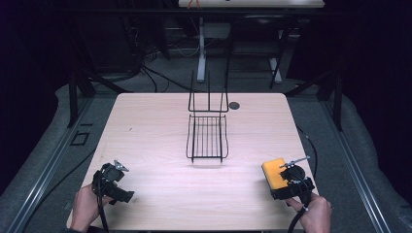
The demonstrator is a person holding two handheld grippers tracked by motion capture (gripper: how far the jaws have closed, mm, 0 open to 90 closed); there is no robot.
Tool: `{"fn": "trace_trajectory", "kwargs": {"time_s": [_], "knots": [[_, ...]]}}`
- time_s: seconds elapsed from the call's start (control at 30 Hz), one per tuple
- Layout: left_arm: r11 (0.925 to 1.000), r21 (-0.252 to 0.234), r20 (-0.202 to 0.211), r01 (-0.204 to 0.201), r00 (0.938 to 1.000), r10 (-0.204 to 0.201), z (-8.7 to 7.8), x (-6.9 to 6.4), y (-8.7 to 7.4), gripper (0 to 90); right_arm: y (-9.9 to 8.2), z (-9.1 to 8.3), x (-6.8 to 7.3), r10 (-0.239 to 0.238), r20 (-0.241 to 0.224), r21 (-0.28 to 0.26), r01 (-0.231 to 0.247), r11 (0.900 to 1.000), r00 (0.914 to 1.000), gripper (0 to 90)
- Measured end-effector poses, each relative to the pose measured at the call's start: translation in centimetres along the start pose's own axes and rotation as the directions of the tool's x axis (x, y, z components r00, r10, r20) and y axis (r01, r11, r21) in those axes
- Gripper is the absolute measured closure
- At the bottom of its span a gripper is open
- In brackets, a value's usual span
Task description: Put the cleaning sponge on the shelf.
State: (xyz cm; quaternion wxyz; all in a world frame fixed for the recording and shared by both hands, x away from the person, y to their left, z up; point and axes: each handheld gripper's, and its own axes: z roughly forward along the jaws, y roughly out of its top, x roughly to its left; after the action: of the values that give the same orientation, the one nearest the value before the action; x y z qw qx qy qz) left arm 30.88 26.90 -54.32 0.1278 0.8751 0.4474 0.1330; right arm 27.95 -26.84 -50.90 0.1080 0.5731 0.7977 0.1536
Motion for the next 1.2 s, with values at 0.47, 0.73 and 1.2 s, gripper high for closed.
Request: {"fn": "trace_trajectory", "kwargs": {"time_s": [0.47, 0.73, 1.2], "knots": [[0.9998, 0.0, 0.011, -0.02, 0.9997, 0.02, 0.0, -0.2, 0.0, 5.9, 3.0, -0.3, 1.5, -0.074, -0.009, -0.031, 0.073, 0.9968, 0.9972, 20.7], [0.9996, 0.002, 0.01, -0.029, 0.9995, 0.029, 0.1, -0.3, 0.1, 6.3, 4.4, -0.6, 2.8, -0.126, 0.004, -0.03, 0.126, 0.9916, 0.992, 20.7], [0.9993, 0.007, 0.014, -0.036, 0.9992, 0.036, 0.2, -0.3, 0.1, 6.6, 6.0, -0.9, 4.0, -0.175, -0.003, -0.039, 0.174, 0.9839, 0.9847, 20.8]]}}
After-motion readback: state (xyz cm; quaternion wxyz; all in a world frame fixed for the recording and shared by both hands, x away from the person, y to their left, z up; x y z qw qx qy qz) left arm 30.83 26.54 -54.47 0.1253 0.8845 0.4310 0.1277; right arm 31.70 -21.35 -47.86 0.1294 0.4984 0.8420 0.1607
